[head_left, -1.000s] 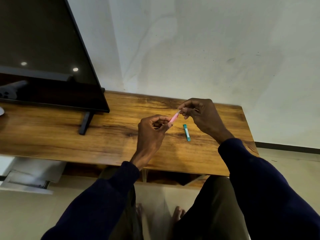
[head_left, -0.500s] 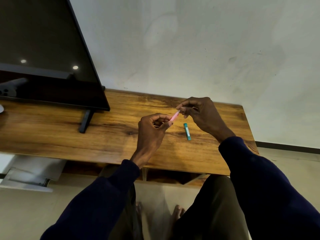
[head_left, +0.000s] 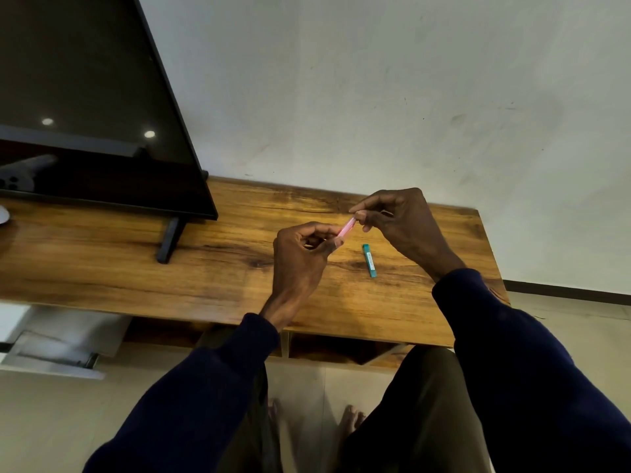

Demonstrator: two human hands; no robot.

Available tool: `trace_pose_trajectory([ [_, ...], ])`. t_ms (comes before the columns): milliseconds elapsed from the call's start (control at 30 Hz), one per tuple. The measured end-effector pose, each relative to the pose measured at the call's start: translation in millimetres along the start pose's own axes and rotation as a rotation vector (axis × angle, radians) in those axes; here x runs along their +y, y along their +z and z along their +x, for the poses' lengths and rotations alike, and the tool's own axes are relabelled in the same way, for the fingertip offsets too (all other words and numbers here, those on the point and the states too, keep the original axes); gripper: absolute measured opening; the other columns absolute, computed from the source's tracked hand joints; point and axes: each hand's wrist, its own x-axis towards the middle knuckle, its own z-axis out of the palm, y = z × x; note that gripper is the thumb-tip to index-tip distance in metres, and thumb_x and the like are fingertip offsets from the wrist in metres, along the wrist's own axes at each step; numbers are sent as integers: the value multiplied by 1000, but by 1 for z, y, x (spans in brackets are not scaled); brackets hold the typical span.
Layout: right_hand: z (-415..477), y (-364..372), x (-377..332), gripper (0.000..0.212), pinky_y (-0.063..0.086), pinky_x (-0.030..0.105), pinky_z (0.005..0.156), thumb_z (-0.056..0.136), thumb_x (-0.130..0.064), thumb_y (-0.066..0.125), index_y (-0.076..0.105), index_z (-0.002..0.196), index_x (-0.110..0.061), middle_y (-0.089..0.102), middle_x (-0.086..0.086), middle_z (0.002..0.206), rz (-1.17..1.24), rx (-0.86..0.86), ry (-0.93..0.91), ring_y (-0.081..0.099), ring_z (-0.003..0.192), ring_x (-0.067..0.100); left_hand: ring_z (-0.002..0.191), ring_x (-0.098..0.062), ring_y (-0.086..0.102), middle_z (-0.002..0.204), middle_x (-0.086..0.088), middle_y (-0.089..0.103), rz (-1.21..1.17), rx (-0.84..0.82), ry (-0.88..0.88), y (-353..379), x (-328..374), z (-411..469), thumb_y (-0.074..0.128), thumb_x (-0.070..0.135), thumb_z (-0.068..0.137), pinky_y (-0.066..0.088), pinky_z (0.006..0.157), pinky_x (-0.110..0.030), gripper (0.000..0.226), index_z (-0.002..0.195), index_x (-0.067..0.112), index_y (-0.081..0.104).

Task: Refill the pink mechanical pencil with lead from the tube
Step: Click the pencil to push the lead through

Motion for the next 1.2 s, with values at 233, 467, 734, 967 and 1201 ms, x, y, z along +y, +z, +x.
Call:
trace_pose_trajectory([
  [233, -6, 9, 6, 27, 62, 25, 75, 99, -24, 66, 73, 120, -10, 79, 4, 106, 267, 11, 100, 76, 94, 13, 80, -10, 77, 90, 4, 80, -133, -32, -82, 0, 8, 0, 82, 13, 86, 61, 69, -21, 21, 106, 18, 78],
  [467, -10, 28, 7, 24, 61, 36, 87, 102, -18, 61, 71, 110, 2, 77, 15, 109, 686, 78, 206, 74, 105, 28, 89, -22, 79, 99, -9, 82, -326, -114, -265, -2, 8, -2, 74, 14, 94, 64, 77, -27, 22, 115, 6, 77],
  [734, -1, 30, 1, 27, 61, 43, 83, 109, -29, 48, 63, 117, -9, 64, 8, 87, 1111, 106, 305, 69, 80, 22, 80, -15, 75, 94, -11, 81, -380, -161, -478, -10, -13, -8, 73, 8, 93, 63, 75, -25, 17, 109, 4, 78],
  [967, 3, 38, -2, 49, 47, 32, 67, 105, -53, 45, 62, 89, -9, 45, 3, 70, 1356, 112, 396, 45, 64, 17, 81, -19, 74, 94, -15, 81, -476, -139, -512, -6, -13, -6, 79, 7, 87, 61, 82, -31, 18, 104, 2, 79],
  [1201, 4, 35, -8, 65, 42, 34, 65, 99, -70, 40, 48, 70, -13, 37, 3, 64, 1357, 52, 468, 41, 57, 18, 83, -19, 77, 93, -12, 82, -435, -39, -485, -4, -11, -13, 85, 6, 81, 62, 81, -29, 20, 101, 3, 80],
])
